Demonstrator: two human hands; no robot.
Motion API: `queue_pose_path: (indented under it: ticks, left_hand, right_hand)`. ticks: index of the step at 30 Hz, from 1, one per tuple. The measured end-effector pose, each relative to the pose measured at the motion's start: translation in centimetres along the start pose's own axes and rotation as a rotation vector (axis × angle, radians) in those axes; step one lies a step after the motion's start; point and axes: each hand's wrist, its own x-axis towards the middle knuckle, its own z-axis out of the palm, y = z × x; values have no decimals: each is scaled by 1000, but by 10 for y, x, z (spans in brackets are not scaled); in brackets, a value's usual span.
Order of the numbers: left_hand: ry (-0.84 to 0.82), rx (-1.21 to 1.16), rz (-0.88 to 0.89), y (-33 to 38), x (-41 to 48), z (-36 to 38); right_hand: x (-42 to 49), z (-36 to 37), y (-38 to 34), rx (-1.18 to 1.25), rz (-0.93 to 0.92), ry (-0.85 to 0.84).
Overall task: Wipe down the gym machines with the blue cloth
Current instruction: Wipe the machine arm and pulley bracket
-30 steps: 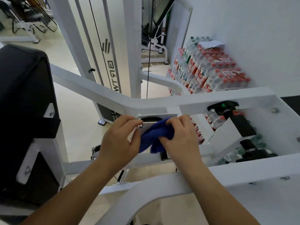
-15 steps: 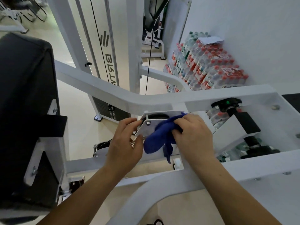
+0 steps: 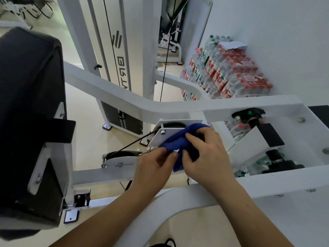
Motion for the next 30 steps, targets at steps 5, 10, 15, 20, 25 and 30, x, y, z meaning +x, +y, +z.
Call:
queue_pose_path:
  ticks: [5,10,15,20,25,30]
  left_hand:
    - [-6,238,297,1,4,2]
    - [-62,539,513,-2,14,1]
    - [-172,629,558,-7,14,5]
    - [20,494,593,-13,10,-22]
    - [126,525,491,-26,13,-37]
    - [-15,500,365,-46,20,-30]
  right_hand:
    - [3,-9,6,116,31,23]
    - [6,-13,12,183,-71,21]
    - [5,-3,20,107,-139,54]
    - [14,6,16,-50,-111,116]
    - [10,19,-6,-148,-73,186]
    - [11,33,-11,-228,-176,-30]
